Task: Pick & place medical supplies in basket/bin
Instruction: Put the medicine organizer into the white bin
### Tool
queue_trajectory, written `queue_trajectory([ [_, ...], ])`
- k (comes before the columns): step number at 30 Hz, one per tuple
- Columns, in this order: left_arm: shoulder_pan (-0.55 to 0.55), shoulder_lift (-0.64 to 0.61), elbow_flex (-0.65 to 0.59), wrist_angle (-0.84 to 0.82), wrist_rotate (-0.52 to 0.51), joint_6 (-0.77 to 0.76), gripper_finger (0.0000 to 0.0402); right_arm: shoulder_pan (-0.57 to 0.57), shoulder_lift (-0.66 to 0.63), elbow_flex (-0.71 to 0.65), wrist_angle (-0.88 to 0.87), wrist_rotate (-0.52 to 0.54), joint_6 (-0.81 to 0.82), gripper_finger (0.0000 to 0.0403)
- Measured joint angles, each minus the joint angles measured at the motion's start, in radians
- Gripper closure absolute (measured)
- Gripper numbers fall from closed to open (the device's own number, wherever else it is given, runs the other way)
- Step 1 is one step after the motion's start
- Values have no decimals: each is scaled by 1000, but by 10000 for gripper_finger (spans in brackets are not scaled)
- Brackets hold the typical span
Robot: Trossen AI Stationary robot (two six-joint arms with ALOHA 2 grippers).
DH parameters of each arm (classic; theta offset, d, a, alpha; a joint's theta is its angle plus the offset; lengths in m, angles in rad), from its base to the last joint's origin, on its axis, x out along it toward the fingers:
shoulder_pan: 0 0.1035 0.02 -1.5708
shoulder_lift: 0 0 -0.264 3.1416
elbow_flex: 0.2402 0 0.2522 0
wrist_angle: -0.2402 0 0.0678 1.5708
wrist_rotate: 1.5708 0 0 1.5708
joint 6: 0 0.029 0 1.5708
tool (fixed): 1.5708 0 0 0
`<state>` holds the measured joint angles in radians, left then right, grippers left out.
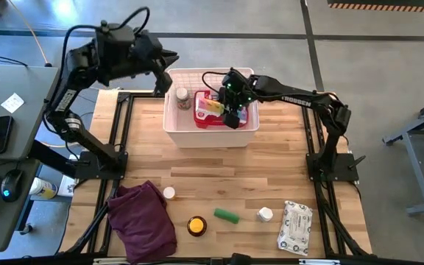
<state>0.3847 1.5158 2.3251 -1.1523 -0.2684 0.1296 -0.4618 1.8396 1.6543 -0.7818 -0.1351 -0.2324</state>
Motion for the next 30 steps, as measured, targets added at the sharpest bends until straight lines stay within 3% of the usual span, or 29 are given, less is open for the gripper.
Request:
queue_trajectory([
  [9, 167, 1, -121, 65, 387, -58, 321, 10, 55, 1, -44, -107, 7, 194],
  [21, 172, 0, -221, 144, 422, -62, 321, 18, 126, 0, -70, -126, 5, 191],
  [30, 172, 0, -221, 170, 443, -85, 321, 18, 126, -1, -73, -92, -13, 147],
])
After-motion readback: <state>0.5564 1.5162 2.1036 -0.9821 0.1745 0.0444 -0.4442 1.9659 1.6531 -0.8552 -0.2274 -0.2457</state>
